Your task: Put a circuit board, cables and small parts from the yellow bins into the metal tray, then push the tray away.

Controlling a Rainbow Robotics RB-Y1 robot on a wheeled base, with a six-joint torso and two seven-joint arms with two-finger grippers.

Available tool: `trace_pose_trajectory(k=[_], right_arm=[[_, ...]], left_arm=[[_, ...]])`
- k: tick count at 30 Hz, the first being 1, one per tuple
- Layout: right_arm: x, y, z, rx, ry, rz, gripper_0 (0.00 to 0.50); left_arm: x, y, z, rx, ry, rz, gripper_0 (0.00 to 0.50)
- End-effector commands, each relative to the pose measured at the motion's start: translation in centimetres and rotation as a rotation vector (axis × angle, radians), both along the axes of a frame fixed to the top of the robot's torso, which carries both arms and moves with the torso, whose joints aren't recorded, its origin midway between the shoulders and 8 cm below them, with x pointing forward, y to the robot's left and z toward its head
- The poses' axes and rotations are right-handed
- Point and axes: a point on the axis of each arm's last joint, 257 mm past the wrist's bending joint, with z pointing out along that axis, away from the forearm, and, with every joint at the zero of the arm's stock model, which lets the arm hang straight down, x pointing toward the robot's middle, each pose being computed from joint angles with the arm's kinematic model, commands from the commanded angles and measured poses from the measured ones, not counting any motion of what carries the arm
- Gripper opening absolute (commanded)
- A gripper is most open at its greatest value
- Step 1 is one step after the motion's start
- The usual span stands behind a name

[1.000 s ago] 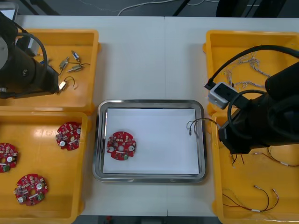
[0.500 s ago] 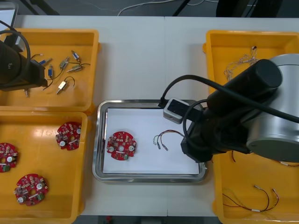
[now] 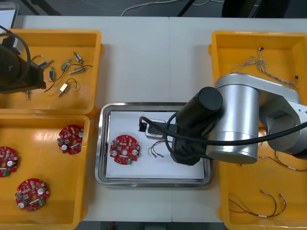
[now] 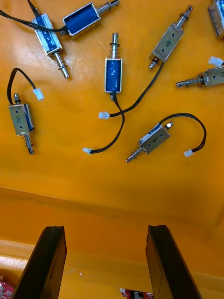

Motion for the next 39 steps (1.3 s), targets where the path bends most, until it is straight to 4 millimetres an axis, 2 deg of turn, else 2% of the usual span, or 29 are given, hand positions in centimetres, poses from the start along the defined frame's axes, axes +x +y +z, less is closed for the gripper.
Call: trace_pose_trajectory(k=[1, 7, 12, 16, 22, 28, 29, 31, 32, 33, 37, 39], right_arm=[[0.6, 0.9, -0.1, -0.045, -0.028, 0.103, 0.0], [-0.1, 1.2, -2.0, -0.066, 0.011, 0.123, 0.0], [-0.6, 1.9, -3.9, -0.058, 0.041, 0.125, 0.0], [-0.8, 2.3, -5.1, -0.055, 0.056, 0.127, 0.0], [-1.0, 2.3, -6.2, -0.061, 0.071, 0.118, 0.0], [-1.0, 2.2, -6.3, -0.062, 0.071, 0.109, 0.0], [-1.0, 2.2, -6.3, -0.062, 0.072, 0.108, 0.028], [-0.9, 2.3, -6.2, -0.057, 0.067, 0.107, 0.145], [-0.9, 2.5, -6.1, -0.053, 0.064, 0.111, 0.221], [-0.8, 2.7, -6.1, -0.044, 0.059, 0.112, 0.327], [-0.4, 3.1, -5.8, -0.03, 0.043, 0.113, 0.498], [-0.2, 3.3, -5.5, -0.021, 0.04, 0.108, 0.5]], left_arm=[[2.0, 0.6, 2.2, 0.056, -0.031, -0.064, 0.5], [3.4, 1.3, 2.4, 0.065, -0.065, -0.073, 0.5], [3.7, 1.7, 2.9, 0.103, -0.074, -0.098, 0.5], [4.1, 3.1, 3.0, 0.127, -0.071, -0.095, 0.498], [5.1, 5.1, 2.2, 0.109, -0.078, -0.074, 0.5], [6.0, 6.7, 1.4, 0.114, -0.093, -0.044, 0.5], [6.2, 6.9, 1.3, 0.111, -0.099, -0.04, 0.5], [6.6, 7.1, 1.1, 0.107, -0.108, -0.036, 0.5], [6.6, 7.3, 1.0, 0.106, -0.109, -0.034, 0.5], [6.8, 7.3, 1.0, 0.105, -0.117, -0.032, 0.5], [7.1, 7.9, 1.3, 0.087, -0.132, -0.015, 0.5], [7.3, 8.4, 1.3, 0.08, -0.137, -0.002, 0.5]])
